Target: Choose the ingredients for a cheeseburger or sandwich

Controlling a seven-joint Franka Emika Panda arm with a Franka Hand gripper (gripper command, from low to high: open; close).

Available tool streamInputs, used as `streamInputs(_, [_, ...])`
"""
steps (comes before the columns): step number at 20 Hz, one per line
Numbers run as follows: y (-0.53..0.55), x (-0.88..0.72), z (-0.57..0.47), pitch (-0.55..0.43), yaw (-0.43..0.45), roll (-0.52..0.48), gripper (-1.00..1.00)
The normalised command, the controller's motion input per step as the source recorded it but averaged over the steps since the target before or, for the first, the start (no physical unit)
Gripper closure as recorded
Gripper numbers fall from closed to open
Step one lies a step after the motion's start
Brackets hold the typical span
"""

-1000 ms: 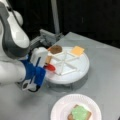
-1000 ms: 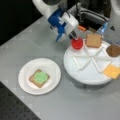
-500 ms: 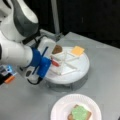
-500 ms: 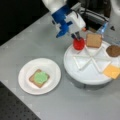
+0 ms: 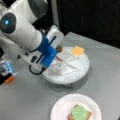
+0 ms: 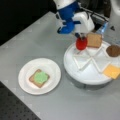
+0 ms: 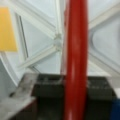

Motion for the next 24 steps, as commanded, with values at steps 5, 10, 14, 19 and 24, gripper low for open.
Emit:
streamInputs(5, [-0.15, 0.32, 0.06, 0.087, 0.123, -0.128, 1.00])
streamInputs(10, [-0.13, 0.44, 0.08, 0.156, 0.252, -0.133, 1.00])
streamInputs(14, [-0.12, 0.56, 0.11, 0.168, 0.284, -0.125, 1.00])
streamInputs(19, [-0.19, 0.63, 0.19, 0.211, 0.313, -0.124, 1.00])
streamInputs(24, [-0.17, 0.47, 0.18, 0.226, 0.306, -0.092, 1.00])
